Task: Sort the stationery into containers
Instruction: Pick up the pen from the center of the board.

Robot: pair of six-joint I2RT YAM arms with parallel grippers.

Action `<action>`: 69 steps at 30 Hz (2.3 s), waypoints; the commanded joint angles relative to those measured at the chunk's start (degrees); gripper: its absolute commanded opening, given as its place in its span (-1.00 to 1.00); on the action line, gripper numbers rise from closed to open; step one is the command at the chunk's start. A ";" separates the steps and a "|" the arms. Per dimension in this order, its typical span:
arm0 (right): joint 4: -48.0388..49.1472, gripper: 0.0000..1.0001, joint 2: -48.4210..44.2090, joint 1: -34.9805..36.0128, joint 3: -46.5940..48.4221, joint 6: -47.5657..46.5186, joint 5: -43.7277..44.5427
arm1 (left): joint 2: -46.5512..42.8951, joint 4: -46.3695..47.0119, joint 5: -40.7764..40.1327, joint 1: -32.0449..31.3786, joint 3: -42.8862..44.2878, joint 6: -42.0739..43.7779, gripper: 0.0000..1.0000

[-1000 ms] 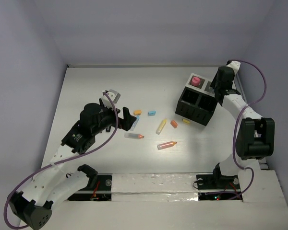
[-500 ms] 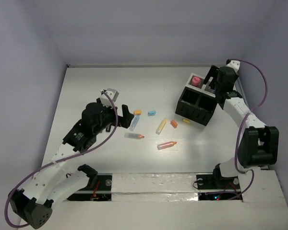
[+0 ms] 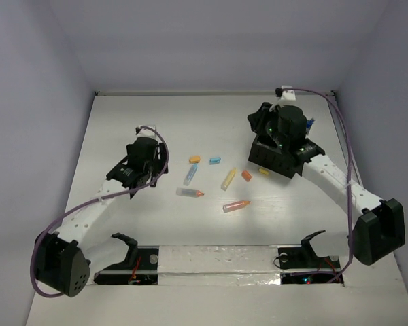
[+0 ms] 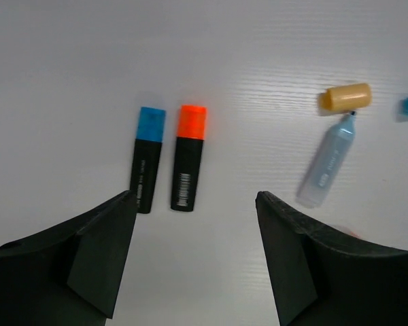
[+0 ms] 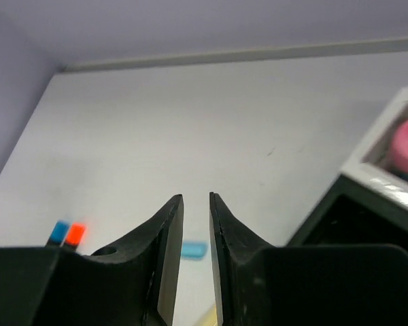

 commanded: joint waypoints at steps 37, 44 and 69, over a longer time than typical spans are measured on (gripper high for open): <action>5.38 -0.44 -4.12 4.82 -1.62 5.26 -16.98 | 29.66 -0.24 10.64 11.49 6.12 -0.63 -0.08; 5.29 -0.38 -4.47 4.82 -1.54 5.43 -18.21 | 32.13 -0.15 12.75 12.03 6.03 -0.72 -0.29; 11.88 0.93 13.02 10.61 5.23 14.04 -35.53 | 3.83 10.75 30.94 6.75 1.37 1.56 -1.00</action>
